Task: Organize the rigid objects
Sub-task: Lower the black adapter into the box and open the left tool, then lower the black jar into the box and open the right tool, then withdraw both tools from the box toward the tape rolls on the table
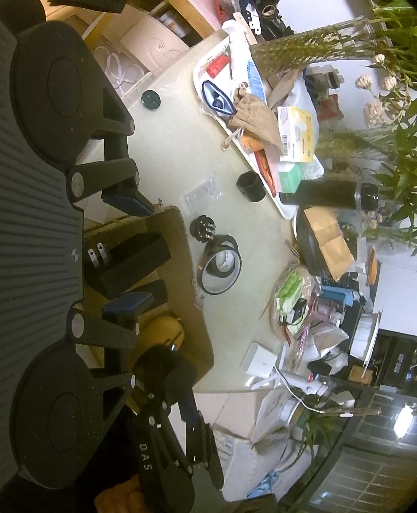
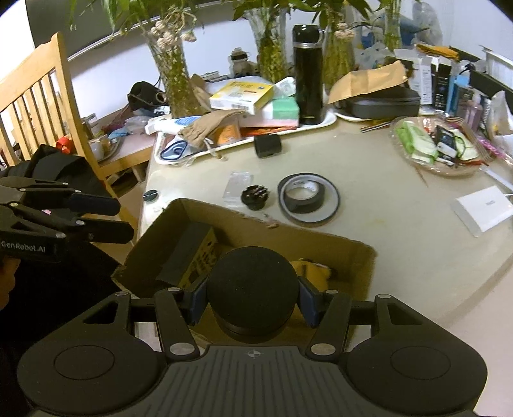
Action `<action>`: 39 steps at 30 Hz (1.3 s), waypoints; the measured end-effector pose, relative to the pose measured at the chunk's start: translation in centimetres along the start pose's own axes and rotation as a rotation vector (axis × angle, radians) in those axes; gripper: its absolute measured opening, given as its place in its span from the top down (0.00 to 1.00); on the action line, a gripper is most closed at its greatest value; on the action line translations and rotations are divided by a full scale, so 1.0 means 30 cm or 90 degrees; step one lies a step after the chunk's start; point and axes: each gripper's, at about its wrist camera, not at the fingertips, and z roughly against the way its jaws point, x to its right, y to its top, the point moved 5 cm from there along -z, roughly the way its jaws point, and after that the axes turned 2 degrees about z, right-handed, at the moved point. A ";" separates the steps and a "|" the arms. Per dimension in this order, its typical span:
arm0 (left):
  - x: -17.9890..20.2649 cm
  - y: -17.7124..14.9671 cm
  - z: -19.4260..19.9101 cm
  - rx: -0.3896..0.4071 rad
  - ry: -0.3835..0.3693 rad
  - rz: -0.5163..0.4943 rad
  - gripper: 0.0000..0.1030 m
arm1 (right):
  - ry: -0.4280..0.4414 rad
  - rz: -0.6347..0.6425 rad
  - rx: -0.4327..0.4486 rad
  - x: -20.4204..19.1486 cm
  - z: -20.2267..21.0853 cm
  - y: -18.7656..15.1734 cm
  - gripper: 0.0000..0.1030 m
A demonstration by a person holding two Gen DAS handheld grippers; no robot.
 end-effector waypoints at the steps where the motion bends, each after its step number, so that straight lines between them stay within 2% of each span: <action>1: 0.000 -0.004 0.001 0.000 0.000 -0.001 0.50 | 0.003 0.001 0.000 -0.006 -0.004 0.003 0.42; 7: -0.012 -0.014 -0.001 -0.003 0.003 0.000 0.50 | 0.002 0.029 0.004 -0.041 -0.025 0.018 0.41; 12: -0.014 -0.014 0.002 0.000 0.002 -0.002 0.50 | -0.009 0.031 0.013 -0.018 -0.010 0.022 0.30; 16: -0.017 -0.016 -0.005 -0.003 0.007 -0.003 0.50 | -0.019 0.031 0.019 0.002 0.012 0.012 0.16; 19: -0.024 -0.015 -0.007 -0.004 0.007 -0.002 0.50 | -0.030 0.031 0.012 0.013 0.017 -0.004 0.15; 25: -0.024 -0.001 -0.014 0.000 0.004 -0.004 0.50 | -0.030 0.022 0.020 0.026 0.028 -0.005 0.05; 31: -0.018 0.010 -0.026 0.003 0.003 -0.006 0.50 | -0.031 0.010 0.018 0.039 0.027 -0.007 0.00; 39: -0.022 0.030 -0.041 0.009 0.007 -0.009 0.50 | -0.032 0.005 0.019 0.046 0.024 0.003 0.00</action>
